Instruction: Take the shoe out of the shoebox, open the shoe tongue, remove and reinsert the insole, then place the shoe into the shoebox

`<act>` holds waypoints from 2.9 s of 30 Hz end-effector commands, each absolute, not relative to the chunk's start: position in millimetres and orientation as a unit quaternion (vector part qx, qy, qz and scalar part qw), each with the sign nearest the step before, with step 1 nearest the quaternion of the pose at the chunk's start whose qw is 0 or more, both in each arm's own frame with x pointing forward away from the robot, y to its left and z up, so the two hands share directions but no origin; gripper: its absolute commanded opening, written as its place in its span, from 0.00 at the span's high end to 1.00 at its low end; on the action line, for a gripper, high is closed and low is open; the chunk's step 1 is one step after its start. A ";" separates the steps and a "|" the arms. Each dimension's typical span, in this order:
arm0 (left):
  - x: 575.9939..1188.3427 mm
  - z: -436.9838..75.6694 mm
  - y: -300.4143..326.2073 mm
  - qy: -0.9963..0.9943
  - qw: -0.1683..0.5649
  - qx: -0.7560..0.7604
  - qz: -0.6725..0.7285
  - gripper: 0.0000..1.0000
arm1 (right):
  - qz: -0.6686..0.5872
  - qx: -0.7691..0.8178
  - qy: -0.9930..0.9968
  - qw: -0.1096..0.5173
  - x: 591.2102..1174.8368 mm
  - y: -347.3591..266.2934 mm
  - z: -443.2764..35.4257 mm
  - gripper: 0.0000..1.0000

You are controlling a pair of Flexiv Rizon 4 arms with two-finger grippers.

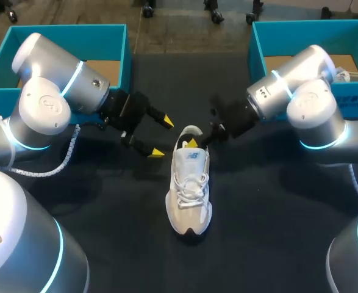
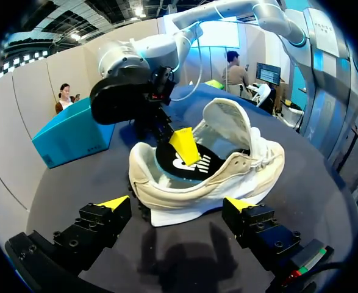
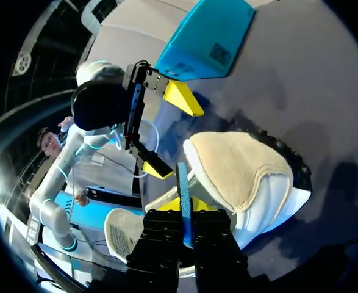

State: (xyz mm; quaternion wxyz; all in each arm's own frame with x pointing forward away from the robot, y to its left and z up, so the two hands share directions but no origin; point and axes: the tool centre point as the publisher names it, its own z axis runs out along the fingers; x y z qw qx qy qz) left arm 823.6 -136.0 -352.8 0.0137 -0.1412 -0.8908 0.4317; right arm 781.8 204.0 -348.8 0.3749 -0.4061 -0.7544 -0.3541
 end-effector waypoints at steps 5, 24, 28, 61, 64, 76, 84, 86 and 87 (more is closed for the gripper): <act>822.8 -352.3 -135.1 -0.891 0.013 -0.141 0.432 0.00 | -0.358 -0.415 -0.751 0.370 776.5 205.2 -352.5 1.00; 822.8 -352.3 -135.1 -0.891 0.013 -0.141 0.432 0.00 | -0.364 -0.428 -0.763 0.320 773.1 214.8 -326.1 0.41; 822.8 -352.3 -135.1 -0.891 0.013 -0.141 0.432 0.00 | -0.367 -0.429 -0.766 0.308 771.6 217.3 -319.3 0.22; 822.8 -352.3 -135.1 -0.891 0.013 -0.141 0.432 0.00 | -0.404 -0.400 -0.805 0.170 809.7 200.4 -251.2 0.00; 822.8 -352.3 -135.1 -0.891 0.013 -0.141 0.432 0.00 | -0.416 -0.402 -0.800 0.158 812.5 196.0 -247.8 0.00; 822.8 -352.3 -135.1 -0.891 0.013 -0.141 0.432 0.00 | -0.468 -0.433 -0.763 0.111 799.3 171.0 -244.4 0.63; 818.9 -339.2 -126.3 -0.895 0.018 -0.156 0.417 0.00 | -0.466 -0.465 -0.745 0.108 785.1 158.4 -250.5 1.00; 820.1 -336.2 -124.5 -0.896 0.018 -0.158 0.416 0.00 | -0.465 -0.473 -0.741 0.106 782.9 157.1 -251.4 1.00; 821.3 -333.9 -123.3 -0.896 0.017 -0.160 0.414 0.00 | -0.460 -0.482 -0.738 0.105 780.8 155.5 -252.6 1.00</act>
